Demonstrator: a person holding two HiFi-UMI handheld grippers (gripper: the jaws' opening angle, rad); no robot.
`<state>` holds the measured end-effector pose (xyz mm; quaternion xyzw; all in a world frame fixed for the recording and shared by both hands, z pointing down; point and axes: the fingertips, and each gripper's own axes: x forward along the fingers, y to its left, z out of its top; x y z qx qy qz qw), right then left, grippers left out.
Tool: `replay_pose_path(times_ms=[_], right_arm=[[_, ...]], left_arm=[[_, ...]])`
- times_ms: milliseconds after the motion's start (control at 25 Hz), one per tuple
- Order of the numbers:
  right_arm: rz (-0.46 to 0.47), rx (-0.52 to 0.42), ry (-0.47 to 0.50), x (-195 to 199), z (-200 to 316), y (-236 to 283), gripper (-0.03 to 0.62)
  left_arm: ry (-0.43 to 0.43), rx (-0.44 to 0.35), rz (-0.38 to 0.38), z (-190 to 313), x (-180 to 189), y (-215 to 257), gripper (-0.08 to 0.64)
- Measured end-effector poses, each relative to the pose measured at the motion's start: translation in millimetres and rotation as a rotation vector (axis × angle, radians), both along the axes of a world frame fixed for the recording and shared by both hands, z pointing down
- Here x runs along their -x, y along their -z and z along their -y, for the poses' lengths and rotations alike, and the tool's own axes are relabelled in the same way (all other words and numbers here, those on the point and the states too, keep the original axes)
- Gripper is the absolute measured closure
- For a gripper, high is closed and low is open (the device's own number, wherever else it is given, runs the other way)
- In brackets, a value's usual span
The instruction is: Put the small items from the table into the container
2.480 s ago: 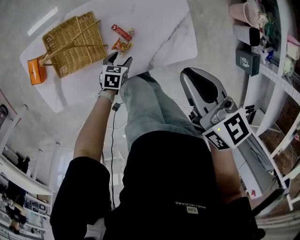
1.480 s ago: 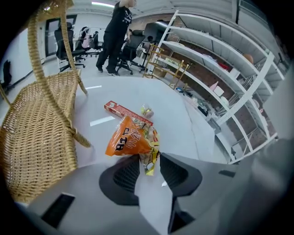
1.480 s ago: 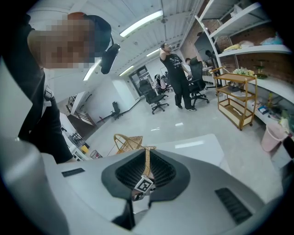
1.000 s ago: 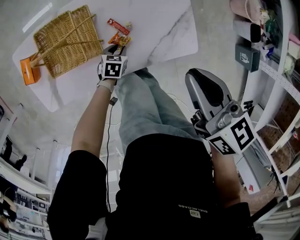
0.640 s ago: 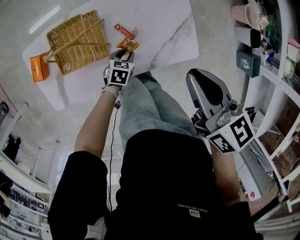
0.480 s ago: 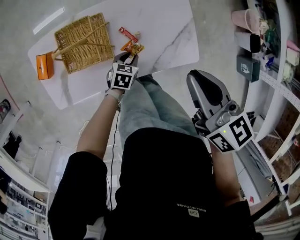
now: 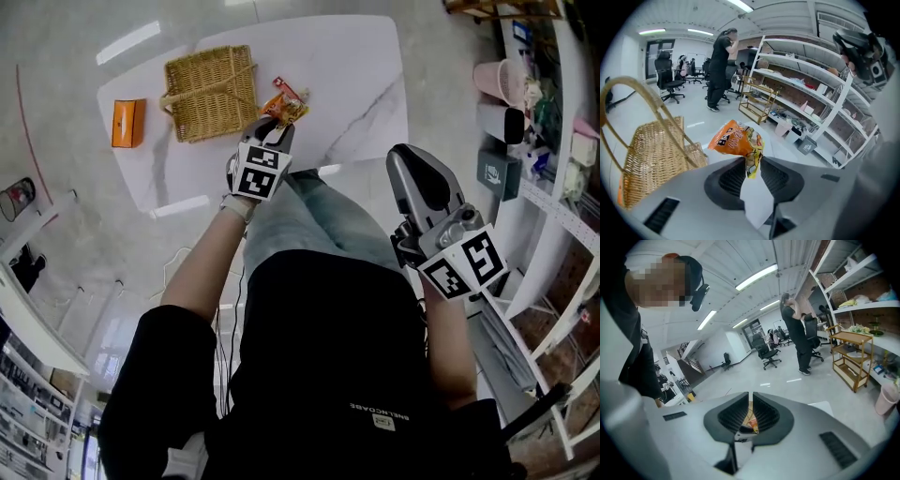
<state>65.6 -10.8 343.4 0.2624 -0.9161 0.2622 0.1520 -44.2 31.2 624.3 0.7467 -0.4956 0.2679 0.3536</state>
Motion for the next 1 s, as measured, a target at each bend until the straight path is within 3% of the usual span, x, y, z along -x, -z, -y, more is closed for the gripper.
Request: replay_pose_path(times_ms=[480,760,1000], right_arm=[[0.061,-0.028,0.108,73.9,8.4,25.1,0.578],[0.071,-0.024,0.165,118.7,7.2,21.1,0.578],[0.064,-0.017,0.204,141.6,3.1,16.3,0.578]], left_arm=[[0.136,-0.043,-0.011,-20.6,65.3,59.2,0.46],[0.196,-0.039,-0.003,-40.6,105.9,58.6,0.46],[0.194,-0.033,0.01,-51.2,123.5,52.8,0.46]])
